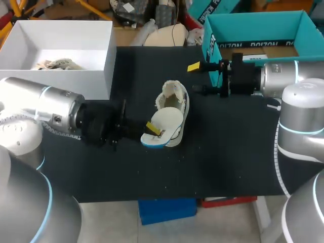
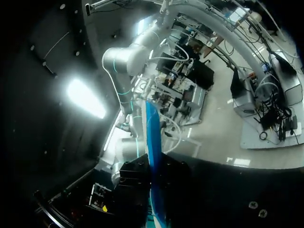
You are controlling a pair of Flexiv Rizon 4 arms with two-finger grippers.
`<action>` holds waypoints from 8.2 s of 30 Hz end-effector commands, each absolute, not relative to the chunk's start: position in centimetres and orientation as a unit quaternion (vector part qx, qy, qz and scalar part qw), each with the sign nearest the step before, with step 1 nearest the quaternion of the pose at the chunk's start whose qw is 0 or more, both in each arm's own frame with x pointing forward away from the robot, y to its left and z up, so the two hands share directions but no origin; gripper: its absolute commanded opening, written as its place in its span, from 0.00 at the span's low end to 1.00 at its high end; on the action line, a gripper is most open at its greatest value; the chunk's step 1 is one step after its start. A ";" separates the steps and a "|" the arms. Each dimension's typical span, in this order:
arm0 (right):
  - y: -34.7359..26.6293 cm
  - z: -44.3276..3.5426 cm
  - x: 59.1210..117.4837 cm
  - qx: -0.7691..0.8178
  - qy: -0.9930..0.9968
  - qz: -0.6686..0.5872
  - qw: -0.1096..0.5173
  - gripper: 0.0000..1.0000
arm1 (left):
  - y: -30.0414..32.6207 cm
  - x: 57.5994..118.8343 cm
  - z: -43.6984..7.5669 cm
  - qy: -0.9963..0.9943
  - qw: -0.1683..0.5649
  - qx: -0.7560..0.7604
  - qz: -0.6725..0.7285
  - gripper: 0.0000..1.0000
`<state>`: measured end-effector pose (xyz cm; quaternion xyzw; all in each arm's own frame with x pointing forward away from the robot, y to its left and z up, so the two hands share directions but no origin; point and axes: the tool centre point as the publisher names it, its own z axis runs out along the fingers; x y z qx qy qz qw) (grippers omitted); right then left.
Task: Take the shoe out of the shoebox, open the shoe tongue, remove and reinsert the insole, then place the shoe into the shoebox
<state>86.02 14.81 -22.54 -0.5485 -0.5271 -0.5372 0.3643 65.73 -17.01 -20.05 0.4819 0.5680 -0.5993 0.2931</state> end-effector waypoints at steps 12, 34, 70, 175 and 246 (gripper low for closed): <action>15.0 -22.6 86.0 -0.549 -0.526 -0.538 0.363 1.00 | -17.3 67.7 -20.2 0.548 0.276 0.502 -0.610 0.00; 15.0 -22.6 86.0 -0.549 -0.526 -0.538 0.363 1.00 | -17.7 75.9 -25.3 0.444 0.462 0.593 -0.488 0.00; 15.0 -22.6 86.0 -0.549 -0.526 -0.538 0.363 1.00 | -18.7 78.4 -26.9 0.438 0.509 0.596 -0.441 0.00; 20.7 -26.0 85.4 -0.499 -0.583 -0.496 0.406 0.00 | -13.1 77.4 -19.7 0.597 0.357 0.716 -0.049 1.00; 20.7 -26.0 85.4 -0.499 -0.583 -0.496 0.406 0.00 | -18.6 85.0 -19.2 0.657 0.115 0.743 0.054 1.00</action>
